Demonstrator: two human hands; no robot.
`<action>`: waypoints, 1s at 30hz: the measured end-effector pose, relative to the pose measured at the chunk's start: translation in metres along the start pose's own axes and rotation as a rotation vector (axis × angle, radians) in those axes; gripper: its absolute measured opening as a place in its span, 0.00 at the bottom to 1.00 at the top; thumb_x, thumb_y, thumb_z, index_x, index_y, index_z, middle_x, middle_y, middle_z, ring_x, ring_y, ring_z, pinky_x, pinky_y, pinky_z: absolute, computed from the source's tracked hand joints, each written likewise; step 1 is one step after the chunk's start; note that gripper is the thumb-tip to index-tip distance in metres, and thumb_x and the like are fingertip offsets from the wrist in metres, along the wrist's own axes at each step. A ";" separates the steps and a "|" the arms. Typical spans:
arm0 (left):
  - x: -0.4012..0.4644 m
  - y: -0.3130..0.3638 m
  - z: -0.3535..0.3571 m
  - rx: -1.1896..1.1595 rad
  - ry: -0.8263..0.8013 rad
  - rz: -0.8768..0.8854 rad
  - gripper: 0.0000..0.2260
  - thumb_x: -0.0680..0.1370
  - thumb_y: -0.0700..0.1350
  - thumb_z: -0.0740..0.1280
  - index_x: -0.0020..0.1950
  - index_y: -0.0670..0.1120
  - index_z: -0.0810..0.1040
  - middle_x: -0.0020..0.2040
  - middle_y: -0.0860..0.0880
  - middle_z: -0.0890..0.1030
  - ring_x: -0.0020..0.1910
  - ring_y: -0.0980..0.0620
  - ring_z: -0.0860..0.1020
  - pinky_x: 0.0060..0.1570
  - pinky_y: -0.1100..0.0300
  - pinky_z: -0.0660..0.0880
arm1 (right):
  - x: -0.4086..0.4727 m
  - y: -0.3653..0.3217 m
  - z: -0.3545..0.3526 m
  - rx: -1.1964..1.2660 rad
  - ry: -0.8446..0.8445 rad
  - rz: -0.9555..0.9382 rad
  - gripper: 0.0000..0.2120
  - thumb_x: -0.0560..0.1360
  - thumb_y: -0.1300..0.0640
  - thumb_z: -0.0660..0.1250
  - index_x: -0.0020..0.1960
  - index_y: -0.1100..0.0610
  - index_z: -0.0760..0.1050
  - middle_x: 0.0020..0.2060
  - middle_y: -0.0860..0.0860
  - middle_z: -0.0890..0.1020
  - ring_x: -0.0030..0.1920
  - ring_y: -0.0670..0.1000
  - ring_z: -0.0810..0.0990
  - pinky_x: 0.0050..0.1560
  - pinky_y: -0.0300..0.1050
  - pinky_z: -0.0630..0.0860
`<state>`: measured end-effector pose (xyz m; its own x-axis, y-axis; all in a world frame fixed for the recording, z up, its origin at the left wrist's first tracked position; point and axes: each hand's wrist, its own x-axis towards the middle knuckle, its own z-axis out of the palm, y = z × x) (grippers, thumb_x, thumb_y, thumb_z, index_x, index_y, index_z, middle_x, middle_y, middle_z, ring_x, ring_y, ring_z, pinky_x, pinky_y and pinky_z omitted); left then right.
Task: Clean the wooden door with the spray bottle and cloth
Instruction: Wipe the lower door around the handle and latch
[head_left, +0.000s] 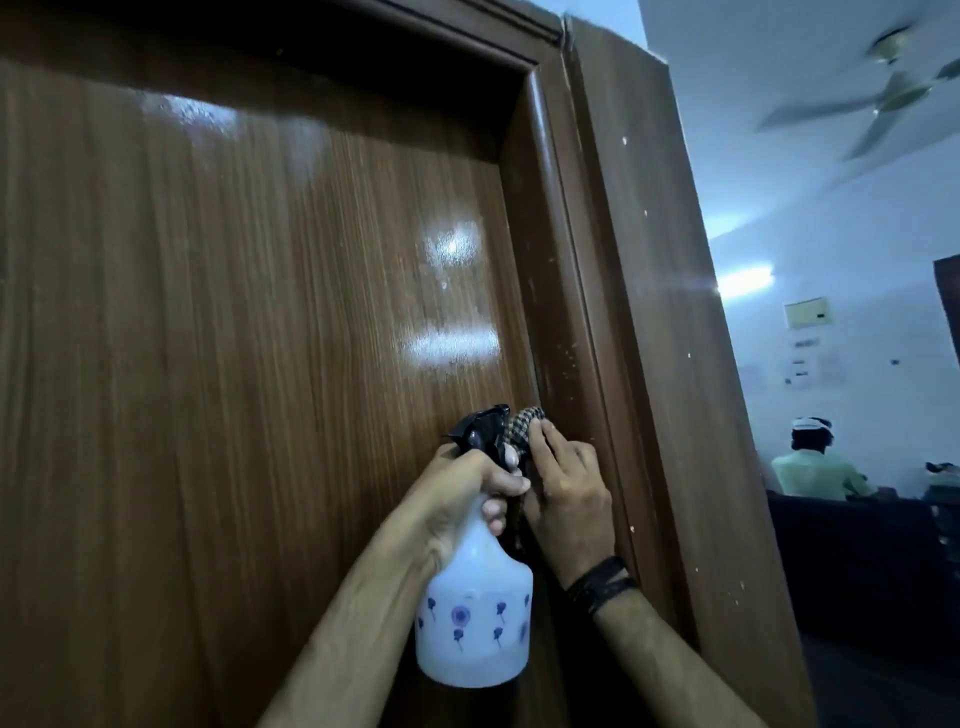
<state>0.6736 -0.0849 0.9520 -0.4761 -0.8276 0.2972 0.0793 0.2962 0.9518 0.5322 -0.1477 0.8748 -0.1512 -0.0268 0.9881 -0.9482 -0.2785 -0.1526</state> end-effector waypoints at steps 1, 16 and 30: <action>0.004 0.007 -0.002 -0.009 -0.010 -0.013 0.11 0.74 0.28 0.65 0.44 0.45 0.74 0.37 0.46 0.75 0.22 0.56 0.64 0.23 0.62 0.66 | 0.017 -0.002 0.001 0.009 0.009 -0.002 0.25 0.71 0.64 0.70 0.68 0.63 0.76 0.61 0.57 0.81 0.50 0.55 0.77 0.38 0.46 0.80; 0.031 0.067 -0.019 -0.034 -0.032 -0.056 0.12 0.75 0.29 0.63 0.41 0.46 0.74 0.35 0.49 0.74 0.20 0.57 0.63 0.21 0.64 0.65 | 0.090 -0.014 0.011 -0.042 0.078 -0.009 0.28 0.66 0.67 0.76 0.66 0.63 0.77 0.58 0.55 0.82 0.49 0.56 0.78 0.36 0.45 0.79; 0.016 0.084 -0.030 -0.011 0.129 0.107 0.11 0.74 0.29 0.65 0.45 0.45 0.75 0.38 0.46 0.75 0.20 0.56 0.64 0.22 0.64 0.66 | 0.117 -0.017 0.029 0.165 0.163 -0.062 0.26 0.75 0.65 0.69 0.72 0.58 0.73 0.65 0.54 0.78 0.57 0.55 0.72 0.57 0.51 0.74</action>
<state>0.6994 -0.0876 1.0388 -0.3482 -0.8460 0.4038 0.1338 0.3815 0.9146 0.5393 -0.1742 0.9932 -0.1497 0.1469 0.9778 -0.9008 -0.4279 -0.0736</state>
